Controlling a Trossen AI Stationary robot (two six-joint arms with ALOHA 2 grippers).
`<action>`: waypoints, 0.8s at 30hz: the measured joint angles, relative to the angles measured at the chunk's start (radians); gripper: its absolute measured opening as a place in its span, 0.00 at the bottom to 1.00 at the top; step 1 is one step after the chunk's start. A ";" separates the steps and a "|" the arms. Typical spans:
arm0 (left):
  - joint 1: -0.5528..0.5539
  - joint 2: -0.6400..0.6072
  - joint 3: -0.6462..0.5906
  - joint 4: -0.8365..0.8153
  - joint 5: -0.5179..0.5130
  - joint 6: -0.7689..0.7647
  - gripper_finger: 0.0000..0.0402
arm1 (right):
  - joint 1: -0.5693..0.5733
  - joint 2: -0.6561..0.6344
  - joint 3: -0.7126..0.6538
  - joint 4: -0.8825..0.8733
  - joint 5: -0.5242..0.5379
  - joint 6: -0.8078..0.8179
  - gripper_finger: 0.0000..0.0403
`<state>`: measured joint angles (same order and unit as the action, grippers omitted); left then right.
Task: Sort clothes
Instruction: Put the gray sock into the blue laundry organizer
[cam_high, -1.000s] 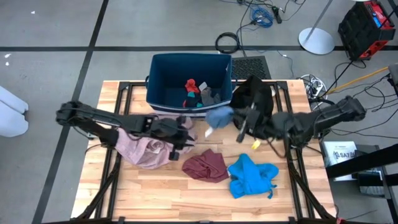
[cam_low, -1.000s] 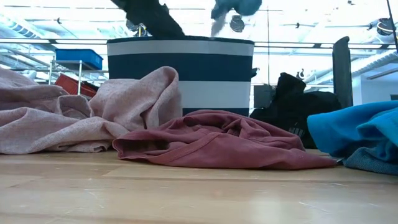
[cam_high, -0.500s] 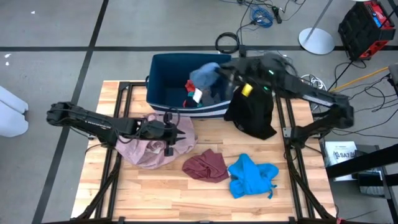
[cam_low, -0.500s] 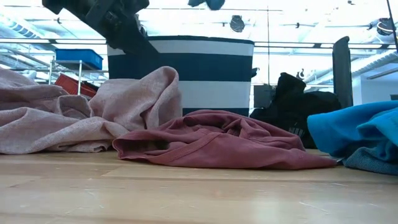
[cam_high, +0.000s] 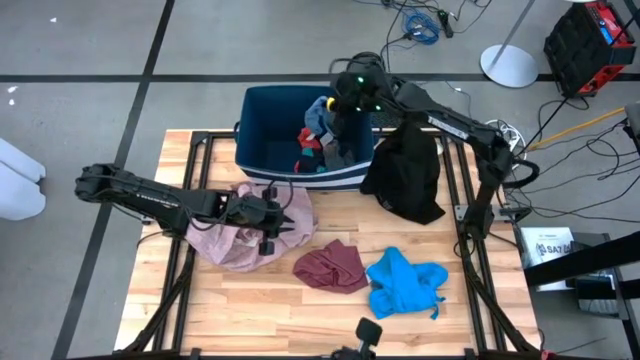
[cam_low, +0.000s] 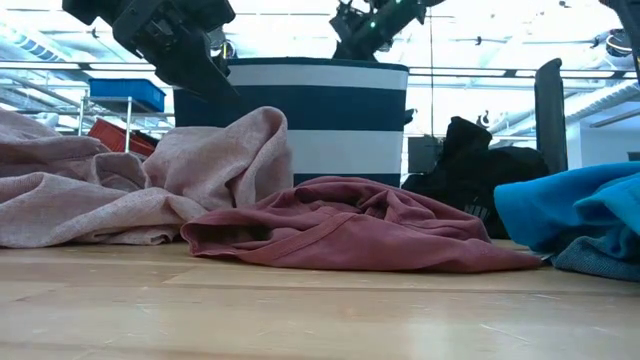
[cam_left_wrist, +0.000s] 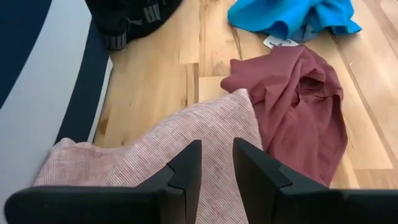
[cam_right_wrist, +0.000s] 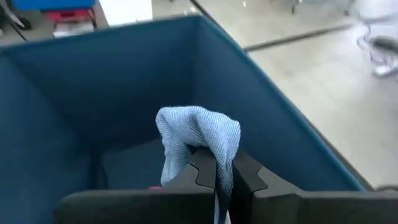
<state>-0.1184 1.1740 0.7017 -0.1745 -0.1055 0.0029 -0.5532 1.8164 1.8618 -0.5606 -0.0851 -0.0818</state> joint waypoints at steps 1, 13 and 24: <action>0.000 0.000 0.000 0.000 0.000 0.000 0.25 | -0.007 0.018 0.026 -0.029 -0.003 0.000 0.02; 0.000 0.000 0.000 0.000 0.000 0.002 0.25 | -0.027 0.092 0.131 -0.158 -0.157 0.063 0.07; 0.000 0.000 0.000 0.001 0.000 0.003 0.25 | -0.035 0.090 0.131 -0.230 -0.153 0.025 0.40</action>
<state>-0.1184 1.1740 0.7017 -0.1738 -0.1055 0.0063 -0.5880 1.9068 1.9930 -0.7910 -0.2379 -0.0571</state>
